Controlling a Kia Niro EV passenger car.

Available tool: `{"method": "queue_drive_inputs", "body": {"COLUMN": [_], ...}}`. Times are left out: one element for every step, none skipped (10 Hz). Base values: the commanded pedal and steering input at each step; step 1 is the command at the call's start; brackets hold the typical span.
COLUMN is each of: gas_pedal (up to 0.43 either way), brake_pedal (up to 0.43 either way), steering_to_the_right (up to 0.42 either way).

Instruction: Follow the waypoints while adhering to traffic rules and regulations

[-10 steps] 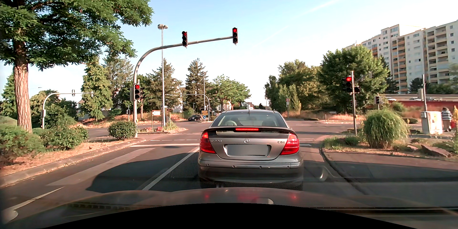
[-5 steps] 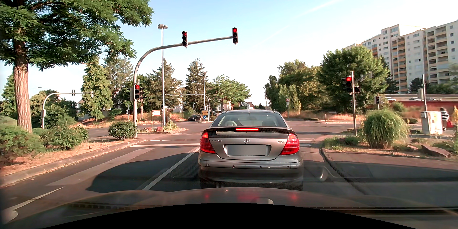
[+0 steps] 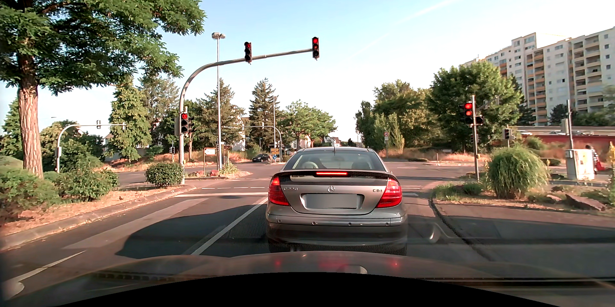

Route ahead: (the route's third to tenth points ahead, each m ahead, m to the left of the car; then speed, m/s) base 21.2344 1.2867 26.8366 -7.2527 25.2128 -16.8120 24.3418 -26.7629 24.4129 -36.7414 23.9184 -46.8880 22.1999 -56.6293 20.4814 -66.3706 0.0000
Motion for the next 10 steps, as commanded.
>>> {"method": "queue_drive_inputs", "body": {"gas_pedal": [0.0,0.0,0.0,0.0,0.0,0.0,0.0,0.0,0.0,0.0], "brake_pedal": [0.311,0.311,0.311,0.311,0.311,0.311,0.311,0.311,0.311,0.311], "steering_to_the_right": [0.021,0.021,0.021,0.021,0.021,0.021,0.021,0.021,0.021,0.021]}}
